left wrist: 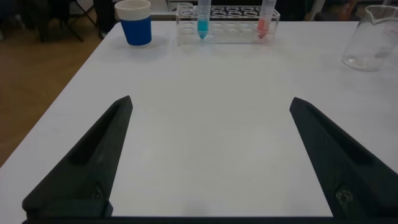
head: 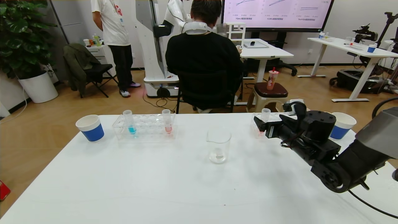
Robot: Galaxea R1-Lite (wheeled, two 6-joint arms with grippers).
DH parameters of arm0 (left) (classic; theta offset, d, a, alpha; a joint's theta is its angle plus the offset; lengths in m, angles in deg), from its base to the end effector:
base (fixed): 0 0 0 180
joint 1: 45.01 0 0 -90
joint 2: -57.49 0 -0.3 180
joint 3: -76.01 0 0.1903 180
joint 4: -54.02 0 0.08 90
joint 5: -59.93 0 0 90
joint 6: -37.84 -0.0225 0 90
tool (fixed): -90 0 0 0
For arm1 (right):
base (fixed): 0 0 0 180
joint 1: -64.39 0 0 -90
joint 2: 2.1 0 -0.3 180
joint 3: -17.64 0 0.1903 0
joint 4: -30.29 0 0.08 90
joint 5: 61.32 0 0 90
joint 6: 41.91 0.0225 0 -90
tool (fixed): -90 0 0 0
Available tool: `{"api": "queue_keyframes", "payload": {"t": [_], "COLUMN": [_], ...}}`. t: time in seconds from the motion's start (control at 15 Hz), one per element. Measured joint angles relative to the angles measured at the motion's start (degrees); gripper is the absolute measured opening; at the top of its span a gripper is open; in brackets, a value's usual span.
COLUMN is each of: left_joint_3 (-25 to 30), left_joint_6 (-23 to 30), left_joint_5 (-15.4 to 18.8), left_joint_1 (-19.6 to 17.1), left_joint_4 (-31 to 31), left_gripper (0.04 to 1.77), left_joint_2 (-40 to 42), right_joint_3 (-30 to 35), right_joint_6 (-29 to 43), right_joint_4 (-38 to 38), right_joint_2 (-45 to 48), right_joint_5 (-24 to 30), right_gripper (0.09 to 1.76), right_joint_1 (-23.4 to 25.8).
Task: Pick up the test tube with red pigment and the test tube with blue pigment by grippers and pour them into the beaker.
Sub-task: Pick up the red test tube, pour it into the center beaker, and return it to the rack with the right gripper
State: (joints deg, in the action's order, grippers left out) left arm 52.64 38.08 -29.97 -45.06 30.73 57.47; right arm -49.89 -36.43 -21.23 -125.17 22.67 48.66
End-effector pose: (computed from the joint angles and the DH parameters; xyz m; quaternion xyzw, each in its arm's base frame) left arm -0.0228 -0.0001 0.0756 -0.0021 -0.0005 -0.0004 1.0000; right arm 0.3602 0.0990 0.0873 0.0410 0.0385 0.0829 0.9950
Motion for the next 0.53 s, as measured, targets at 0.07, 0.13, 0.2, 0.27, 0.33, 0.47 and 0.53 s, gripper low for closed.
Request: {"api": "queue_keyframes", "payload": {"t": [0.07,0.13,0.2,0.27,0.33,0.47,0.53], "left_joint_3": [0.00,0.00,0.00,0.00,0.00,0.00,0.00], "left_joint_6": [0.00,0.00,0.00,0.00,0.00,0.00,-0.02], "left_joint_5": [0.00,0.00,0.01,0.00,0.00,0.00,0.00], "left_joint_1": [0.00,0.00,0.00,0.00,0.00,0.00,0.00], "left_joint_4": [0.00,0.00,0.00,0.00,0.00,0.00,0.00], "left_gripper": [1.77,1.77,1.77,1.77,1.77,1.77,1.77], "left_joint_2": [0.00,0.00,0.00,0.00,0.00,0.00,0.00], "right_joint_3": [-2.04,-3.94,-5.29,-6.62,-7.72,-9.51,-10.01], "right_joint_6": [-0.04,-0.06,-0.06,-0.12,-0.17,-0.22,-0.26], "right_joint_4": [-0.66,-0.83,-0.91,-0.99,-1.05,-2.34,-3.85], "right_joint_2": [-1.89,-3.57,-4.84,-6.12,-7.24,-9.18,-9.97], "right_joint_5": [-0.05,-0.10,-0.16,-0.21,-0.21,-0.10,0.15], "right_gripper": [1.74,1.74,1.74,1.74,1.74,1.74,1.74], "right_joint_1": [0.17,0.39,0.55,0.72,0.80,1.16,1.24]}}
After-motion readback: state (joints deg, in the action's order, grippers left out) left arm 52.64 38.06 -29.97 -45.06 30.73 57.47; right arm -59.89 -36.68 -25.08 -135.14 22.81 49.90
